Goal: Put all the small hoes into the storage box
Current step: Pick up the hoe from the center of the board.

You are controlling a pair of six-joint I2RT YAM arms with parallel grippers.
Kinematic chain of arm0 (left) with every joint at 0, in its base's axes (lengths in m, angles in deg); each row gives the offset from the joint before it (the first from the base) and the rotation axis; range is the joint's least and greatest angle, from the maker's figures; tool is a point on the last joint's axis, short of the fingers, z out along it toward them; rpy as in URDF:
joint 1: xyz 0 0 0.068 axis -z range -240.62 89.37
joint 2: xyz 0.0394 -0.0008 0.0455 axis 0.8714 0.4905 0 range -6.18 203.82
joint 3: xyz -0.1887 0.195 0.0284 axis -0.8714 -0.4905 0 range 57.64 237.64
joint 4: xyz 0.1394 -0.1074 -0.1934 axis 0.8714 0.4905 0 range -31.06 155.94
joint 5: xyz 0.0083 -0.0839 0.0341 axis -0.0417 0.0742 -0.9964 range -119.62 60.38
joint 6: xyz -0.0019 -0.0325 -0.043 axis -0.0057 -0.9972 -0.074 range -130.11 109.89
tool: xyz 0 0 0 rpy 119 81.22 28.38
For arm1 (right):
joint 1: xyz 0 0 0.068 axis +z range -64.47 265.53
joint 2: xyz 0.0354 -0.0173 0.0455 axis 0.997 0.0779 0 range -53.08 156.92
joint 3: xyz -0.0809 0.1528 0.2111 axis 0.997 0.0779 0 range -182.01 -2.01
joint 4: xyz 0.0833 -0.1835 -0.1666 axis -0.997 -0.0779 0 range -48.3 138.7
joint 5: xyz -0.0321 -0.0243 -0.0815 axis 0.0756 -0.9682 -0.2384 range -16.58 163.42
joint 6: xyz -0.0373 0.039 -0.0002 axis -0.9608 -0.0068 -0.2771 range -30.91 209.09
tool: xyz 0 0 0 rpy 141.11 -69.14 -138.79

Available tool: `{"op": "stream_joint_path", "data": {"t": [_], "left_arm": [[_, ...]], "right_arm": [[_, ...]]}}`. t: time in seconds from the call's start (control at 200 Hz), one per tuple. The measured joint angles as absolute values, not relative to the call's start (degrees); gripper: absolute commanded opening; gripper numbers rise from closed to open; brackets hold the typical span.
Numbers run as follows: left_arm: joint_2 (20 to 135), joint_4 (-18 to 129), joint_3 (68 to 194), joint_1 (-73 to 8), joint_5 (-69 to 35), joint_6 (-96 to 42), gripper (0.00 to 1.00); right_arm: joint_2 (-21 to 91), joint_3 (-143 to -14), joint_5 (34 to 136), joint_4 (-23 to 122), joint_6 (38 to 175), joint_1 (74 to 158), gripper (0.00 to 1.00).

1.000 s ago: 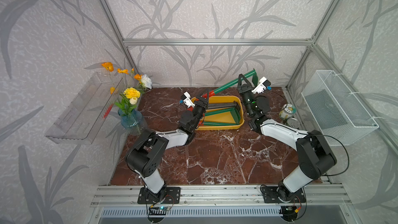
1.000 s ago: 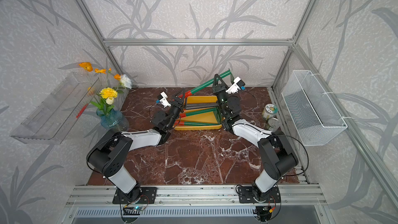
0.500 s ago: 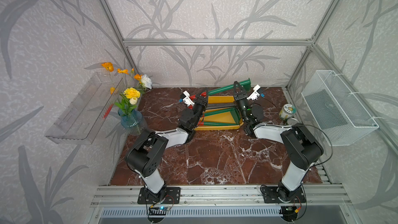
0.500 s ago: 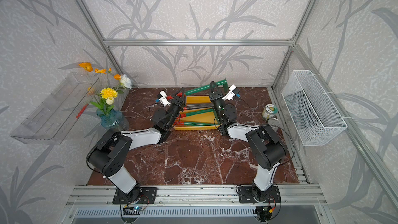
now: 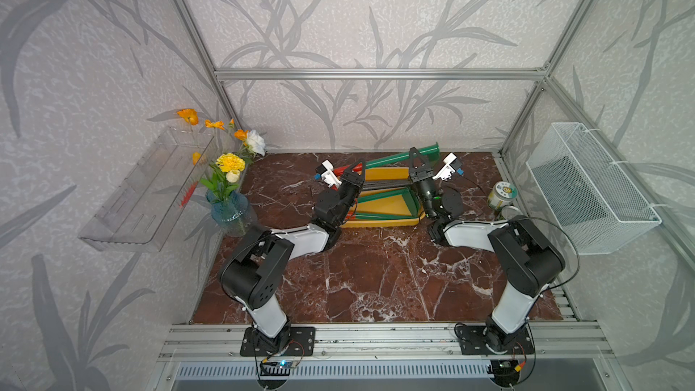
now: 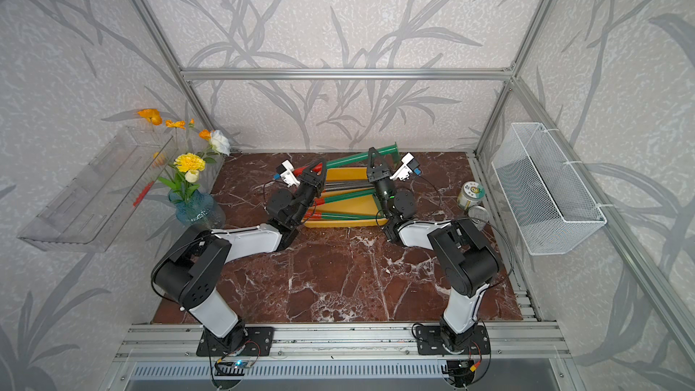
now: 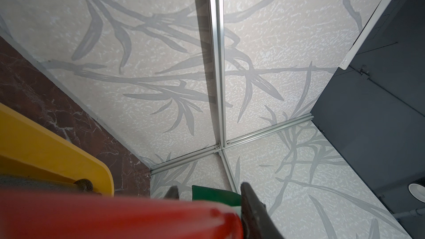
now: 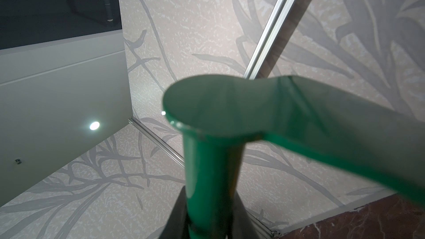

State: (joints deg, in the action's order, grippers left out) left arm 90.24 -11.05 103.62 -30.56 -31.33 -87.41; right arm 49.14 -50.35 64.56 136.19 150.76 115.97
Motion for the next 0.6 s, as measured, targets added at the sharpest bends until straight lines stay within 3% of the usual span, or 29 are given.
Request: {"op": "stream_joint_path", "data": {"t": [0.23, 0.33, 0.4, 0.5, 0.6], "left_arm": [[90.2, -10.9, 103.6, -30.6, -31.1, -86.8, 0.00], [89.7, -9.9, 103.6, -30.6, -31.1, -86.1, 0.00], [89.1, -9.2, 103.6, -30.6, -31.1, -85.2, 0.00], [88.3, -8.3, 103.6, -30.6, -32.8, -82.5, 0.00], [87.6, -9.3, 103.6, -30.8, -34.6, -82.1, 0.00]], "right_arm": [[49.4, -49.8, 64.5, 137.0, 151.0, 115.9, 0.02], [49.6, -49.1, 64.4, 137.7, 151.3, 115.9, 0.19], [49.7, -48.7, 64.3, 138.2, 150.9, 115.9, 0.47], [50.4, -47.2, 65.5, 137.1, 147.8, 116.5, 0.63], [51.7, -45.4, 66.1, 133.5, 146.1, 117.2, 0.69]]}}
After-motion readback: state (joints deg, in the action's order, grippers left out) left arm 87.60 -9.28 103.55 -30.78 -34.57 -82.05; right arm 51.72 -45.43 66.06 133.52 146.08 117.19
